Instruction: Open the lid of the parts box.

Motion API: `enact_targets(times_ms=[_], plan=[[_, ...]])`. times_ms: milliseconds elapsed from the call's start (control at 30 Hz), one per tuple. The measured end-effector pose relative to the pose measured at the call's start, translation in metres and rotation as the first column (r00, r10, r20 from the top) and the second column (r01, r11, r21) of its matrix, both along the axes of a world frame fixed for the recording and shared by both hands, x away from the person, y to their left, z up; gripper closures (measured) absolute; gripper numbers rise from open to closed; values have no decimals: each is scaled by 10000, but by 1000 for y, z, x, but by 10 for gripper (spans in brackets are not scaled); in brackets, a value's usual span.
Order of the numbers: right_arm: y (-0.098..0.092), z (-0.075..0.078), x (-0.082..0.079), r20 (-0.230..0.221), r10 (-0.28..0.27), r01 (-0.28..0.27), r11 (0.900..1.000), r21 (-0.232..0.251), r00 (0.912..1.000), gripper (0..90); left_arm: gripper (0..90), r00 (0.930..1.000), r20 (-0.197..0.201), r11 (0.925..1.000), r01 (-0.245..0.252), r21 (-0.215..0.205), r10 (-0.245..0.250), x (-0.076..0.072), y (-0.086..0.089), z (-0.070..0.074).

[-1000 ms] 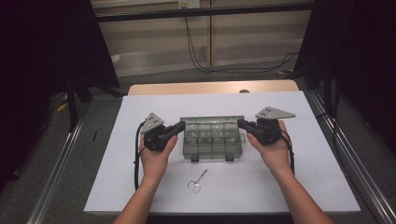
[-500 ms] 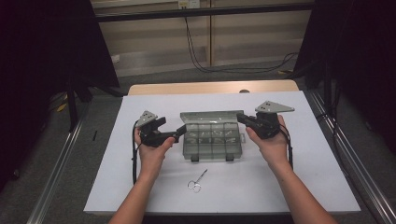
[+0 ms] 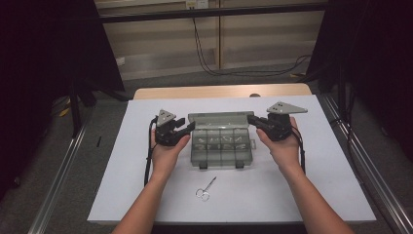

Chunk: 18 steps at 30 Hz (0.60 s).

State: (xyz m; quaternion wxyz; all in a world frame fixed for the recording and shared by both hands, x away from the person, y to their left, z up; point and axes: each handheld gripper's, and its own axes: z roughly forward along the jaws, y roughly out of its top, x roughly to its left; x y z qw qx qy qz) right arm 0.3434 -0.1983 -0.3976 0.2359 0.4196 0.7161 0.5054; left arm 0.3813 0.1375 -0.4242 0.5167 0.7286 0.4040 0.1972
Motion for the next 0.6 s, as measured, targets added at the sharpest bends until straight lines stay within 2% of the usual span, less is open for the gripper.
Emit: enact_targets(times_ms=[67, 100, 167, 233, 333, 433, 467, 500, 533, 567, 600], plan=[[0, 0, 0, 0, -3, 3, 10000, -11, 10000, 900, 655, 10000, 93, 10000, 16, -72, -15, 0, 0, 1], [0, 1, 0, 12, 66, -66, 10000, -67, 10000, 900, 655, 9998, 205, 10000, -14, -92, 16, 0, 0, 3], [0, 3, 0, 98, 106, -104, 9998, -191, 9999, 900, 736, 9995, 278, 9999, -112, -107, 115, 0, 0, 6], [-1, 4, 0, 117, 161, -158, 9996, -235, 9998, 900, 774, 9995, 290, 9998, -107, -159, 111, 1, 0, 6], [-2, 6, -2, 111, 178, -176, 9997, -193, 9998, 900, 810, 9997, 221, 9998, -64, -193, 68, 2, -1, 7], [-4, 13, -13, 250, 692, -689, 9975, -148, 9973, 899, 812, 9997, 214, 9998, -94, -186, 98, 2, -1, 8], [-4, 16, -16, 362, 789, -782, 9967, -200, 9962, 868, 813, 9998, 198, 9996, -97, -275, 103, 2, -1, 7], [-4, 16, -16, 362, 789, -782, 9967, -200, 9962, 868, 813, 9998, 175, 9998, -93, -166, 96, 3, 0, 7], [-6, 20, -22, 593, 941, -927, 9954, -246, 9938, 820, 813, 9999, 126, 9997, -83, -216, 86, 3, 0, 7], [-6, 20, -22, 593, 941, -927, 9954, -246, 9938, 820, 813, 9999, 126, 9997, -83, -216, 86, 3, 0, 7], [-7, 22, -24, 627, 1027, -1025, 9947, -71, 9927, 800, 813, 9999, 111, 9997, -88, -222, 91, 3, 0, 8]])
